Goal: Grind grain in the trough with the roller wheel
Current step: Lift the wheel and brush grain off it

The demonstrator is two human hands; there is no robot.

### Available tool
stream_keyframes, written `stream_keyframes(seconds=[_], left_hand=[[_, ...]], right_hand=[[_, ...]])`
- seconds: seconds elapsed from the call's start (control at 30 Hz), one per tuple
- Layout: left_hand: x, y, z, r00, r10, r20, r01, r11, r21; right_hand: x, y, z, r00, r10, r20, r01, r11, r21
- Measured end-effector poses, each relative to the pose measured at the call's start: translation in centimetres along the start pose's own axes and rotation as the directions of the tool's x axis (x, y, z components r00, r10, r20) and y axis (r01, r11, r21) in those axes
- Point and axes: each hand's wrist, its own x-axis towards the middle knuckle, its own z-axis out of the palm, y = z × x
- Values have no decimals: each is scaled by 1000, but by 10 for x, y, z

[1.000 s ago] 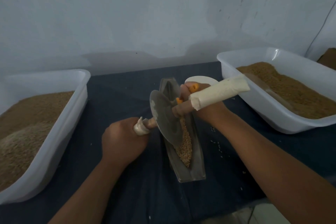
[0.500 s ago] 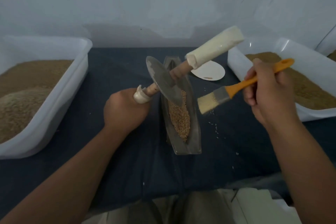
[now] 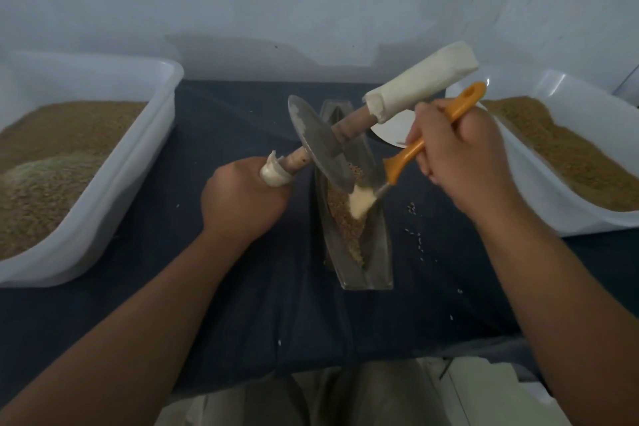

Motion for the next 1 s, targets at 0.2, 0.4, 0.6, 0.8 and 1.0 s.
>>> stream_keyframes(seconds=[0.2,0.4,0.6,0.8,1.0], left_hand=[[2,0,1,1000,-13,-26,12,1000,-23],[0,0,0,999,-20,-29,20,1000,6],[1,1,1,1000,-9,-25,10,1000,24],[2,0,2,999,-2,-41,5,998,57],[3,-1,4,998,-19,-59,22,998,57]], right_hand=[[-8,2,11,962,24,272,3,995,-100],[4,2,9,983,10,185,-2,999,-46],[-2,2,22,957,-34,287,95,975,-202],[0,-5,7,963,-21,270,24,1000,-8],[-4,3,23,978,-63,199,101,977,-188]])
